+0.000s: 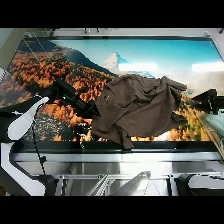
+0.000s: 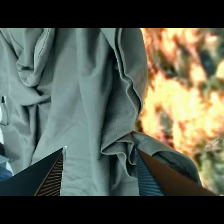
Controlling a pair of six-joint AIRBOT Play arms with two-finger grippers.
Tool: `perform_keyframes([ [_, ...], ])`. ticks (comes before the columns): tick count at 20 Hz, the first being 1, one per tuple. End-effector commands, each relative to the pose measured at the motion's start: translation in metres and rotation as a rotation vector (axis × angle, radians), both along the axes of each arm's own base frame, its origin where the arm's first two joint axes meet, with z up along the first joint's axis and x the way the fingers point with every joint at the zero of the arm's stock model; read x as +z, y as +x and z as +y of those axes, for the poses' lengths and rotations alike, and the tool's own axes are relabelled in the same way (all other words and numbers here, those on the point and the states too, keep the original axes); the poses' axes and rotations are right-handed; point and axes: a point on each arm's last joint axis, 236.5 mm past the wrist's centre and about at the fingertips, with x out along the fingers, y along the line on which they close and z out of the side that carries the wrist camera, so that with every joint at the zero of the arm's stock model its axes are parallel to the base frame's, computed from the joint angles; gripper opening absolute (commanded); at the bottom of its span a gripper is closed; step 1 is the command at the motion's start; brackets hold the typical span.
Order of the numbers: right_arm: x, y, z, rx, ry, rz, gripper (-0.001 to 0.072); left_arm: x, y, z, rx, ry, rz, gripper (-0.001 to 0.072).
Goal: Fold the shirts.
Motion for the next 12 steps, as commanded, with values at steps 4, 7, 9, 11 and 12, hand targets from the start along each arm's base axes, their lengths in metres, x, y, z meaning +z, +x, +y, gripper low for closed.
perform_keyframes([
  [4,0.011,-0.010,-0.002,-0.010,0.028,0.014,0.0502,0.005,-0.036,0.016,-0.018,-0.007,0.036,0.0368],
  [7,0.016,-0.013,-0.015,-0.058,0.025,0.013,0.0502,-0.011,-0.066,0.014,0.015,0.008,0.081,0.0367],
  [9,0.019,-0.014,-0.020,-0.071,0.018,0.005,0.0502,-0.017,-0.081,0.011,0.009,0.001,0.107,0.0367],
  [11,0.023,-0.014,-0.021,-0.073,0.012,-0.003,0.0502,-0.025,-0.086,0.009,0.009,0.016,0.102,0.0367],
  [12,0.023,-0.014,-0.021,-0.073,0.011,-0.004,0.0502,-0.028,-0.084,0.006,0.015,0.021,0.090,0.0367],
])
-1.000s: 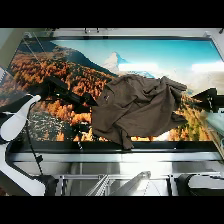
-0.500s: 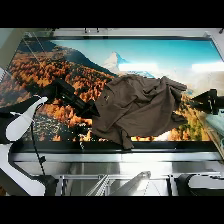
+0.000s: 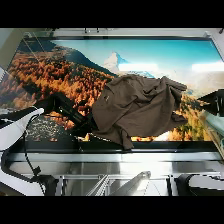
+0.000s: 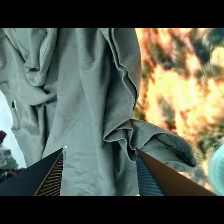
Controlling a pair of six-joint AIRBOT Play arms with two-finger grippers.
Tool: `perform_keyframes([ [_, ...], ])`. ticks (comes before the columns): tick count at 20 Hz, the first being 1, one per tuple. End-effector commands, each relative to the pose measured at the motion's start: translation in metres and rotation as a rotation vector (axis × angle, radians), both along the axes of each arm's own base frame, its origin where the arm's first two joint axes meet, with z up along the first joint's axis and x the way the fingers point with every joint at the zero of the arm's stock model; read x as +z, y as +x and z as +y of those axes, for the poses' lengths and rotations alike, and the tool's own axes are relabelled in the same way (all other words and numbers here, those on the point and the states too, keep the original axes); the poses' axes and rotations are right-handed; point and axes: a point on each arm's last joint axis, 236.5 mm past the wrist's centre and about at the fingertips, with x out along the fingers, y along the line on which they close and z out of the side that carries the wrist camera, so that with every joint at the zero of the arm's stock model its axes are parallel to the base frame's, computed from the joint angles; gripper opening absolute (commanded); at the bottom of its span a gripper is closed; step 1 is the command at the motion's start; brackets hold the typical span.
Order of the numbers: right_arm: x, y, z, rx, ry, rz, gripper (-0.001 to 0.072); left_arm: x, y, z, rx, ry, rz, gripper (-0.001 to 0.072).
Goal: Fold the shirts.
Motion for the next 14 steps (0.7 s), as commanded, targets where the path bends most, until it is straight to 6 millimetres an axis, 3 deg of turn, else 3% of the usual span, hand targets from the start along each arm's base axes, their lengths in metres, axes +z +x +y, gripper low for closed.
perform_keyframes([
  [1,0.004,-0.002,-0.002,-0.010,0.000,-0.003,0.0502,-0.011,-0.006,-0.010,0.013,0.011,-0.022,0.0367],
  [4,0.005,-0.005,0.001,0.005,0.012,0.004,0.0502,-0.008,-0.017,-0.027,-0.043,-0.017,-0.036,0.0359],
  [5,0.005,-0.005,0.001,0.004,0.012,0.004,0.0502,-0.007,-0.020,-0.030,-0.059,-0.023,-0.041,0.0159],
  [6,0.005,-0.005,0.001,0.003,0.012,0.005,0.0502,-0.006,-0.021,-0.031,-0.073,-0.030,-0.058,0.0022],
  [8,-0.001,-0.011,0.000,0.005,0.008,0.028,0.0497,-0.002,-0.012,-0.030,-0.068,-0.037,-0.111,0.0022],
  [9,-0.013,-0.021,-0.002,0.012,-0.011,0.080,0.0454,0.002,-0.004,-0.026,-0.047,-0.037,-0.137,0.0023],
  [12,-0.050,-0.056,-0.005,0.053,-0.078,0.217,0.0458,0.015,0.018,-0.010,0.024,-0.036,-0.191,0.0023],
  [14,-0.067,-0.061,-0.014,0.069,-0.134,0.232,0.0466,0.022,0.028,0.000,0.060,-0.037,-0.215,0.0023],
])
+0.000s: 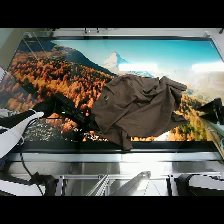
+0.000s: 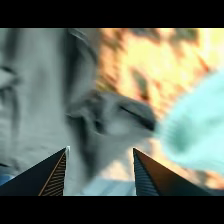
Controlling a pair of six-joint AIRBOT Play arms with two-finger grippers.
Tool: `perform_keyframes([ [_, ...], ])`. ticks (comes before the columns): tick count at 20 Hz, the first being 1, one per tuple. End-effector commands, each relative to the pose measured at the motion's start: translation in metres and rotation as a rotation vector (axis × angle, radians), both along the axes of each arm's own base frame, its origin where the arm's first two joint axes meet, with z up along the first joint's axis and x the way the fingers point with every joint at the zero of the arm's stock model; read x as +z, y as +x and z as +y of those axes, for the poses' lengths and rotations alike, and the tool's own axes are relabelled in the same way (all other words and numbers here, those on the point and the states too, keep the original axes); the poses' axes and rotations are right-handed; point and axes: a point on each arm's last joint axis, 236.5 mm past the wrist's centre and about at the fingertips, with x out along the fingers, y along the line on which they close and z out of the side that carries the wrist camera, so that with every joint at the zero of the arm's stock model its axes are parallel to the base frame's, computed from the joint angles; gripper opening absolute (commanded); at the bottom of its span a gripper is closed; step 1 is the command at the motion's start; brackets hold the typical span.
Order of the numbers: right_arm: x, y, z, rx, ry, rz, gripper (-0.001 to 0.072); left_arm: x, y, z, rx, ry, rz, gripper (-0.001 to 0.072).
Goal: Fold the shirts.
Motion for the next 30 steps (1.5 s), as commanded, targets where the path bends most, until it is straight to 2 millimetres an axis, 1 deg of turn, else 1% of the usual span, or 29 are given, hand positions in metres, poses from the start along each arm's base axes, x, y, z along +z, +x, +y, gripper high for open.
perform_keyframes([
  [1,-0.031,-0.016,-0.014,0.042,-0.094,0.051,0.0469,0.015,0.018,0.016,0.064,-0.014,-0.047,0.0023],
  [2,-0.037,-0.014,-0.016,0.043,-0.099,0.049,0.0534,0.017,0.021,0.020,0.077,-0.017,-0.049,0.0023],
  [3,-0.043,-0.014,-0.015,0.050,-0.091,0.058,0.0631,0.018,0.024,0.025,0.093,-0.017,-0.049,0.0023],
  [5,-0.056,-0.017,-0.004,0.085,-0.047,0.091,0.0624,0.017,0.031,0.034,0.124,-0.016,-0.047,0.0023],
  [7,-0.067,-0.021,0.014,0.157,-0.003,0.114,0.0623,0.017,0.036,0.043,0.155,-0.015,-0.047,0.0023],
  [9,-0.075,-0.016,0.030,0.200,0.012,0.123,0.0623,0.018,0.041,0.053,0.183,-0.018,-0.041,0.0023],
  [13,-0.071,0.004,0.061,0.232,0.057,0.074,0.0620,0.023,0.041,0.068,0.211,-0.039,-0.012,0.0024],
  [14,-0.070,0.005,0.068,0.247,0.066,0.071,0.0579,0.024,0.041,0.070,0.217,-0.043,-0.008,0.0024],
  [15,-0.068,0.006,0.076,0.266,0.078,0.071,0.0506,0.025,0.042,0.073,0.222,-0.045,-0.005,0.0024],
  [16,-0.067,0.005,0.083,0.286,0.081,0.073,0.0482,0.025,0.042,0.075,0.228,-0.046,-0.003,0.0024],
  [18,-0.067,0.006,0.096,0.324,0.081,0.075,0.0480,0.025,0.044,0.079,0.242,-0.045,-0.005,0.0024],
  [19,-0.065,0.006,0.103,0.343,0.090,0.075,0.0377,0.025,0.044,0.080,0.242,-0.044,-0.006,0.0024],
  [20,-0.061,0.004,0.114,0.365,0.118,0.076,0.0131,0.025,0.045,0.081,0.241,-0.047,-0.012,0.0024],
  [21,-0.055,0.002,0.124,0.390,0.148,0.075,0.0035,0.025,0.045,0.081,0.236,-0.049,-0.018,0.0025],
  [22,-0.047,-0.001,0.135,0.414,0.188,0.078,0.0019,0.025,0.045,0.081,0.236,-0.049,-0.021,0.0024],
  [23,-0.037,-0.004,0.144,0.431,0.234,0.074,0.0018,0.026,0.045,0.081,0.236,-0.053,-0.019,0.0024],
  [24,-0.021,-0.002,0.153,0.438,0.281,0.040,0.0018,0.032,0.043,0.078,0.222,-0.075,-0.010,0.0025],
  [25,0.001,0.004,0.161,0.439,0.330,-0.026,0.0018,0.049,0.041,0.072,0.192,-0.136,-0.010,0.0025],
  [26,0.036,0.014,0.171,0.442,0.390,-0.142,0.0018,0.079,0.039,0.064,0.147,-0.235,-0.029,0.0024],
  [27,0.082,0.021,0.181,0.454,0.445,-0.302,0.0018,0.117,0.036,0.057,0.101,-0.334,-0.079,0.0024],
  [28,0.133,0.024,0.190,0.462,0.480,-0.469,0.0018,0.156,0.036,0.052,0.068,-0.412,-0.165,0.0024],
  [29,0.185,0.021,0.198,0.476,0.485,-0.658,0.0018,0.199,0.036,0.049,0.036,-0.484,-0.291,0.0024],
  [30,0.241,0.012,0.206,0.476,0.461,-0.848,0.0018,0.247,0.031,0.047,0.006,-0.544,-0.426,0.0025],
])
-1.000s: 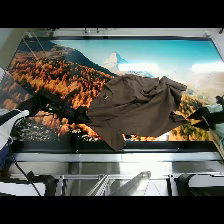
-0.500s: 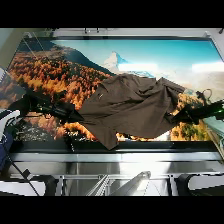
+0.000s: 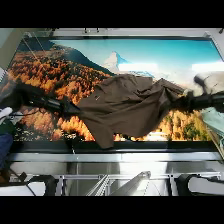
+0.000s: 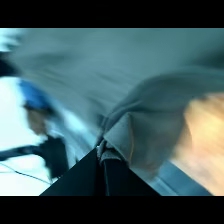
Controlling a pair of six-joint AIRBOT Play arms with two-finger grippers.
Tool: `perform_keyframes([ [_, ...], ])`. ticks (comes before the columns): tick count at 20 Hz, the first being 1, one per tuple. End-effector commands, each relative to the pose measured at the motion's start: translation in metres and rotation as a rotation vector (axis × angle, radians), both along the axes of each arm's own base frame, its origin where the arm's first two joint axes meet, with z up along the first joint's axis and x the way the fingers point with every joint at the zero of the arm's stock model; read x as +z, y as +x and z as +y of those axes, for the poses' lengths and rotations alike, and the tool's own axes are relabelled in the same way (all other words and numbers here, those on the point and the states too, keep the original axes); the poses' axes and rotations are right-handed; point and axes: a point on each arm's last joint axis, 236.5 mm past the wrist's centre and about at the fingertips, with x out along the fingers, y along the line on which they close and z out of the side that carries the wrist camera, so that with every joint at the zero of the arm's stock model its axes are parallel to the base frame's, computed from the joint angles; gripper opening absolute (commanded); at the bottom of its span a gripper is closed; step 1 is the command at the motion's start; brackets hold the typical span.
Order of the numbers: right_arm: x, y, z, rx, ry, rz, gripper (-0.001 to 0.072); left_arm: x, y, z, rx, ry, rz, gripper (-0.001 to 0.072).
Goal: Fold the shirts.
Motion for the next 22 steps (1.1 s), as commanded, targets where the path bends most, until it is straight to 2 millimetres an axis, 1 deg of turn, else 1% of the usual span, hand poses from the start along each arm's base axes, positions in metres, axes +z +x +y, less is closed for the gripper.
perform_keyframes([
  [1,0.190,-0.030,0.033,-0.045,0.191,-0.625,0.0018,0.157,-0.029,-0.010,-0.102,-0.235,-0.411,0.0025],
  [2,0.231,-0.046,0.035,-0.103,0.143,-0.797,0.0018,0.199,-0.044,-0.007,-0.107,-0.229,-0.560,0.0025],
  [3,0.271,-0.059,0.031,-0.210,0.066,-0.956,0.0018,0.240,-0.059,-0.001,-0.091,-0.178,-0.734,0.0025],
  [5,0.335,-0.087,0.017,-0.448,-0.126,-1.232,0.0018,0.313,-0.085,0.012,0.011,-0.019,-1.074,0.0025],
  [7,0.388,-0.123,0.004,-0.687,-0.336,-1.463,0.0015,0.369,-0.108,0.026,0.136,0.189,-1.335,0.0026],
  [8,0.406,-0.137,0.001,-0.769,-0.423,-1.549,0.0015,0.386,-0.115,0.030,0.178,0.286,-1.415,0.0026],
  [9,0.420,-0.148,-0.002,-0.834,-0.506,-1.612,0.0015,0.399,-0.119,0.032,0.205,0.358,-1.472,0.0026],
  [10,0.427,-0.153,-0.004,-0.867,-0.573,-1.639,0.0015,0.410,-0.117,0.035,0.239,0.396,-1.505,0.0026],
  [11,0.430,-0.151,-0.009,-0.879,-0.648,-1.642,0.0015,0.416,-0.112,0.038,0.263,0.385,-1.496,0.0026],
  [12,0.427,-0.145,-0.017,-0.884,-0.689,-1.619,0.0015,0.416,-0.103,0.043,0.281,0.346,-1.447,0.0026],
  [13,0.419,-0.134,-0.026,-0.871,-0.674,-1.568,0.0016,0.411,-0.091,0.049,0.294,0.282,-1.366,0.0026],
  [14,0.407,-0.120,-0.032,-0.837,-0.628,-1.499,0.0016,0.401,-0.076,0.054,0.298,0.218,-1.281,0.0026],
  [15,0.391,-0.105,-0.041,-0.789,-0.595,-1.431,0.0016,0.381,-0.059,0.059,0.280,0.155,-1.173,0.0026],
  [16,0.369,-0.088,-0.051,-0.735,-0.550,-1.348,0.0017,0.356,-0.040,0.065,0.271,0.116,-1.070,0.0026],
  [17,0.341,-0.068,-0.064,-0.693,-0.481,-1.244,0.0017,0.323,-0.013,0.074,0.281,0.112,-0.954,0.0026],
  [18,0.303,-0.044,-0.079,-0.670,-0.398,-1.106,0.0017,0.288,0.015,0.082,0.302,0.126,-0.848,0.0026],
  [19,0.257,-0.020,-0.090,-0.650,-0.354,-0.971,0.0017,0.248,0.045,0.089,0.326,0.145,-0.744,0.0026],
  [20,0.203,0.004,-0.095,-0.627,-0.321,-0.825,0.0017,0.212,0.071,0.091,0.340,0.153,-0.661,0.0026],
  [21,0.143,0.027,-0.095,-0.620,-0.302,-0.683,0.0017,0.175,0.095,0.088,0.328,0.153,-0.598,0.0026],
  [22,0.087,0.050,-0.094,-0.621,-0.321,-0.592,0.0017,0.140,0.116,0.081,0.299,0.143,-0.559,0.0026],
])
